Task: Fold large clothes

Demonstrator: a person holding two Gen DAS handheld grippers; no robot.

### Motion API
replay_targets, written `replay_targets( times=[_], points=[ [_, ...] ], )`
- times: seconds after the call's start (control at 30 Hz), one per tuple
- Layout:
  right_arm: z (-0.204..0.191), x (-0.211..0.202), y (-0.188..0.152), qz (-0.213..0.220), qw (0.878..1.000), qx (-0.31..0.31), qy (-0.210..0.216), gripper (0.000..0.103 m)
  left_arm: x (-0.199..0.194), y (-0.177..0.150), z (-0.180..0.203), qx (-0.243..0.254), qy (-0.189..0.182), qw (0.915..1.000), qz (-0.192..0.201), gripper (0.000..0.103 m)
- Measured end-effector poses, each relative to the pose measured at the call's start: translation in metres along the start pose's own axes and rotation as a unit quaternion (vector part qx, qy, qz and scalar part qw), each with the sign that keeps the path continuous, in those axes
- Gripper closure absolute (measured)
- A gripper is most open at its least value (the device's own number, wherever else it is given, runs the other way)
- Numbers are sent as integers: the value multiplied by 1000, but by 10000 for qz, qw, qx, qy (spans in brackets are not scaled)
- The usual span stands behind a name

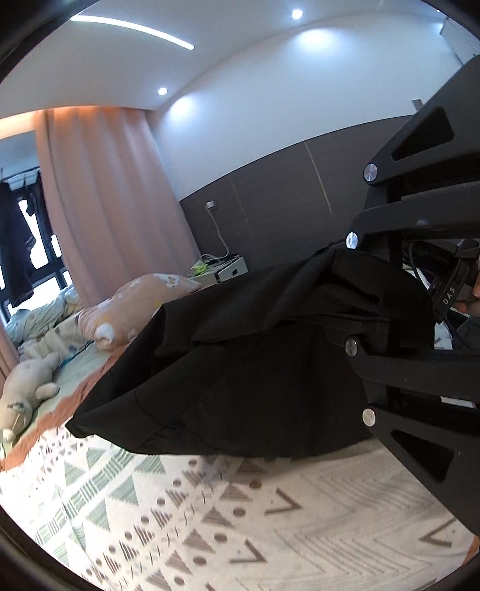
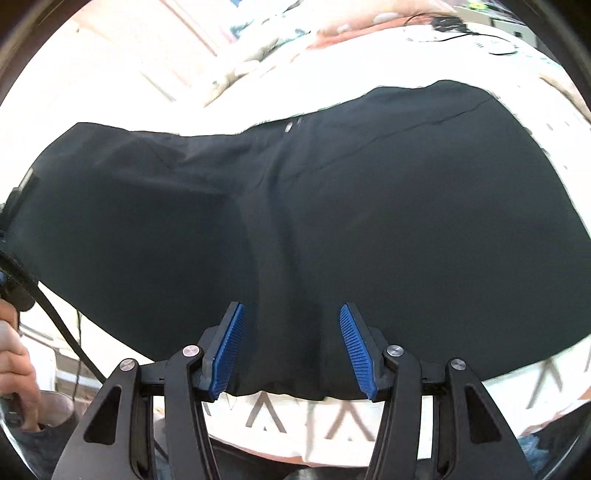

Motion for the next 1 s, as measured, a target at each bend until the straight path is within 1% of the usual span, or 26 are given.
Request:
replay_targets(
  times=[0.13,0.17,0.27,0.33,0.4,0.53,0.57,0.6,0.7,0.73,0.8,0.83,1.0],
  points=[
    [26,-36,7,328,9990,235,202,51,30,-3,24,157,18,9997,-189,87],
    [23,-41,3,393,9986,271,222,51,38,-3,28,187,35,9995,-238,87],
    [49,-69,3,631,9966,416,315,51,62,-5,39,265,99,9988,-390,87],
    [67,-84,2,765,9948,556,389,51,81,-8,46,334,211,9980,-502,87],
    [81,-93,-7,866,9930,684,432,51,98,-9,48,376,335,9968,-616,87],
    [109,-102,-23,1019,9885,1009,485,51,144,-12,49,381,509,9936,-929,87],
    [121,-111,-32,1037,9871,1113,507,51,158,-15,47,362,579,9923,-1036,87],
    [132,-113,-38,1057,9856,1216,504,51,168,-19,50,357,647,9909,-1121,87],
    [156,-119,-56,1107,9821,1456,457,51,207,-32,41,285,859,9851,-1465,87],
    [156,-125,-53,1097,9815,1505,452,51,218,-36,38,253,904,9832,-1569,87],
    [168,-133,-60,1119,9787,1659,450,51,239,-47,33,202,974,9792,-1766,87],
    [167,-138,-62,1121,9779,1705,455,51,248,-53,32,202,1010,9774,-1849,87],
    [183,-153,-72,1131,9755,1833,456,51,281,-69,38,316,1100,9702,-2135,87]
  ],
)
Point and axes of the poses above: each gripper's, at about its wrist camera, not at the fingertips, and x roughly the way its jaws point, z to its right, y to its top, the point moved 10 cm from there along x, roughly the way its jaws point, and after that the axes turned 15 degrees about -z, right-handed, at the moved point
